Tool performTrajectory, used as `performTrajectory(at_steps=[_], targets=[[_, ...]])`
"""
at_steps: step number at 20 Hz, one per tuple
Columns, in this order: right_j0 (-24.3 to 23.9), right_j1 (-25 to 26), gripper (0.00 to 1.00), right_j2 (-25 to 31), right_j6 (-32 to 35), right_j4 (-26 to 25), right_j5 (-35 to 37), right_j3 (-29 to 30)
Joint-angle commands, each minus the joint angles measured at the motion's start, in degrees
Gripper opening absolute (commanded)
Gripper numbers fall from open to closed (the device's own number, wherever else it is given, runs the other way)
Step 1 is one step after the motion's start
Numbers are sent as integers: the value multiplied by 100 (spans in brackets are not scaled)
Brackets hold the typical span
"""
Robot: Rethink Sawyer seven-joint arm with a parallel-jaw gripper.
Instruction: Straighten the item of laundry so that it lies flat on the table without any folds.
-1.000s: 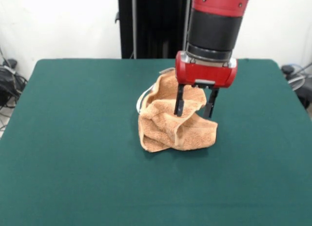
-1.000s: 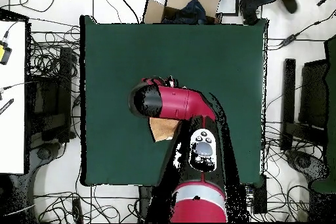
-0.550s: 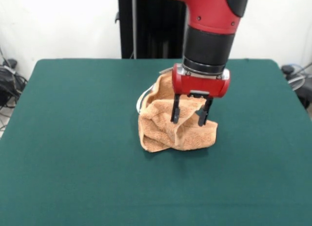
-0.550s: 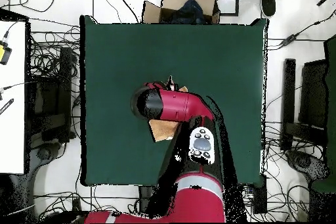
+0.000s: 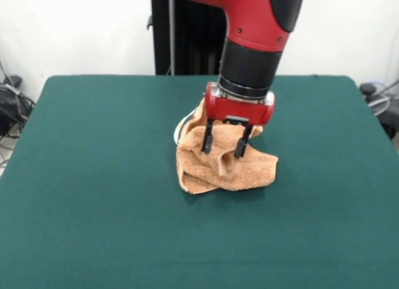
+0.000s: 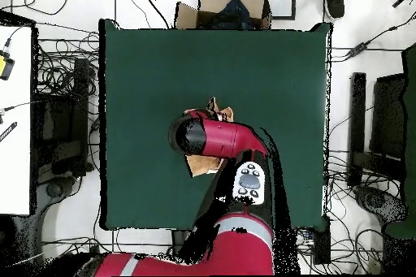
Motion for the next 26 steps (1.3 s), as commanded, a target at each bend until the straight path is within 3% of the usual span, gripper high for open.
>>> performTrajectory(at_steps=[1,13,14,22,26], targets=[[168,265,100,-231,1829,351,-391,749],[335,431,100,-351,1901,977,-726,941],[332,423,0,-336,1802,1029,-758,963],[337,330,0,-322,1625,1088,-716,986],[391,-4,0,-340,1541,1131,-438,1054]])
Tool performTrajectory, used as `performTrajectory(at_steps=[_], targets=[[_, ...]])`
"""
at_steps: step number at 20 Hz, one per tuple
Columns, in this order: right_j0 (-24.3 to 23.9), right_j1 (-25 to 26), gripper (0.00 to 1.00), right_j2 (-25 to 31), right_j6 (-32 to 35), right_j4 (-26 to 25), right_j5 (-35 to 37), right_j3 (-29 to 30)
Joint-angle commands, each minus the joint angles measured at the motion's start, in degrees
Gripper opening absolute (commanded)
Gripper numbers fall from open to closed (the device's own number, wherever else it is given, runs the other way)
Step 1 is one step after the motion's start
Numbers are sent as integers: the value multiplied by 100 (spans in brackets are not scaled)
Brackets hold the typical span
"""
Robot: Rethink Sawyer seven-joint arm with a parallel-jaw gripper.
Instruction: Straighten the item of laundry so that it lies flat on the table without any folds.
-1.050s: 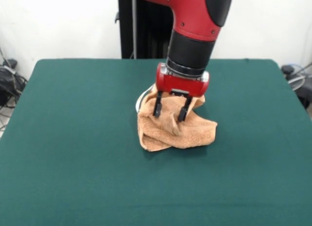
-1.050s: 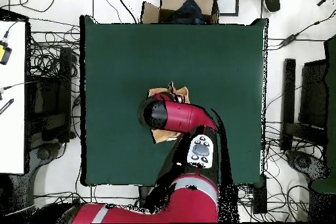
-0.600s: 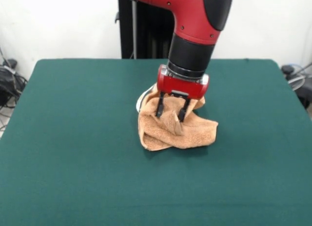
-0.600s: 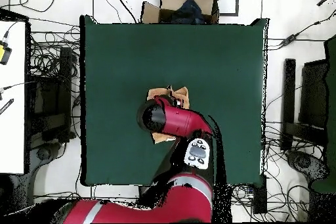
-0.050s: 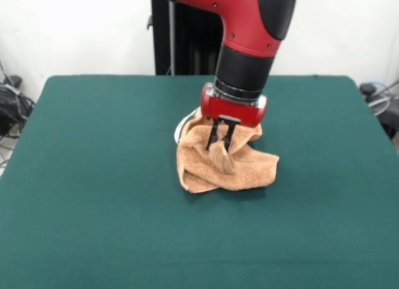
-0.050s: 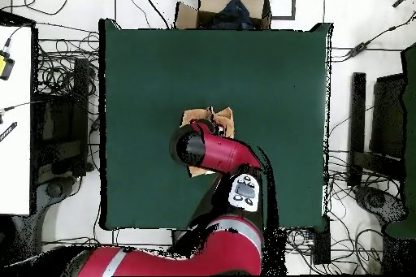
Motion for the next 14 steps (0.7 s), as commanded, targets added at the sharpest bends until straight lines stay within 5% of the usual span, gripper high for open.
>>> performTrajectory(at_steps=[1,7,14], targets=[[225,-311,0,-72,1398,255,439,502],[625,-1326,0,-409,1215,194,1909,366],[913,-1920,0,-506,1181,108,3099,-96]])
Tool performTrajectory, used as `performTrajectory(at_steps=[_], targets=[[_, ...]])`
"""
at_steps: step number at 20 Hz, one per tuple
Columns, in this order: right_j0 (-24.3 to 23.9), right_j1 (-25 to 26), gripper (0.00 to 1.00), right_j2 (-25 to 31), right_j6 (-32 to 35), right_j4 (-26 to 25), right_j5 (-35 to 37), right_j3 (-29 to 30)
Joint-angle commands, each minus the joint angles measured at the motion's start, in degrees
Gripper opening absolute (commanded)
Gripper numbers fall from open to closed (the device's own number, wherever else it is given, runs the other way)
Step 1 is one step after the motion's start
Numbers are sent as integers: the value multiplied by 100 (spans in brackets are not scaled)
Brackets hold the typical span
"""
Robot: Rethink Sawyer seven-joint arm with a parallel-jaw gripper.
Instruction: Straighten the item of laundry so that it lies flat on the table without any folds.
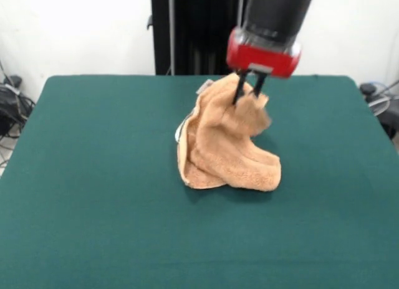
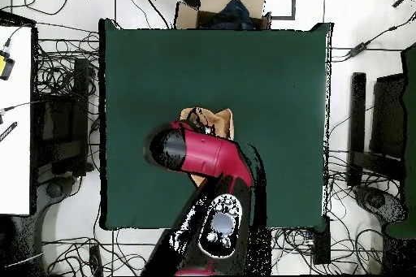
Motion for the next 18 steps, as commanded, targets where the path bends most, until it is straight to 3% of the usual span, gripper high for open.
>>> performTrajectory(at_steps=[1,12,18], targets=[[248,-864,0,-62,1119,93,1482,-181],[123,-1086,0,105,700,-156,2001,-523],[57,-913,0,202,533,-346,1650,-568]])
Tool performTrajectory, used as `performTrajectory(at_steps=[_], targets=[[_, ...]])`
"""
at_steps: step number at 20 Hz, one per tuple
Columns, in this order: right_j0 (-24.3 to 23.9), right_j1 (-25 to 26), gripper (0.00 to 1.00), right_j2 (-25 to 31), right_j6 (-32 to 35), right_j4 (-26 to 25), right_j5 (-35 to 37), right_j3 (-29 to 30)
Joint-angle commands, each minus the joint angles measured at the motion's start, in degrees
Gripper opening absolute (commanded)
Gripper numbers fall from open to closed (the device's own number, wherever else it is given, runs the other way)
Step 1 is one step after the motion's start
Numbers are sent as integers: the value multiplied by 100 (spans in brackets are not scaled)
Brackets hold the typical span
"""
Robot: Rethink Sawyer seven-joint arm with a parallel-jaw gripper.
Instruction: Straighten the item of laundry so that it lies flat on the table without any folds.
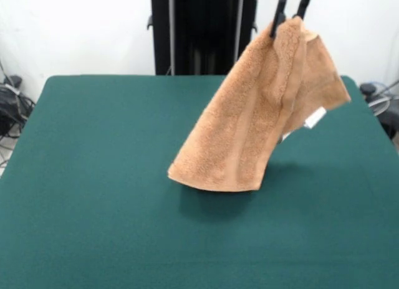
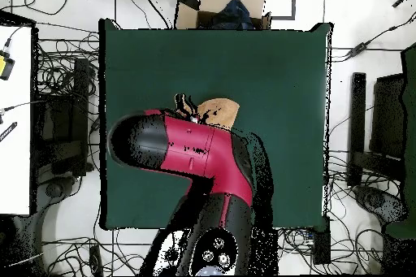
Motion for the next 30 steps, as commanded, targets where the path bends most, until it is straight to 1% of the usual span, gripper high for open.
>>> performTrajectory(at_steps=[1,4,7,9,13,18,20,26,30], targets=[[-133,111,0,278,507,-329,185,-8],[-211,136,0,327,523,-321,111,-11],[-266,327,0,380,603,-363,-247,3],[-273,359,0,376,649,-372,-314,10],[-238,274,0,360,662,-401,-397,163],[-232,209,0,359,632,-424,-336,177],[-235,199,0,365,665,-420,-433,265],[-260,344,0,424,775,-438,-724,316],[-320,509,0,478,737,-508,-1041,329]])
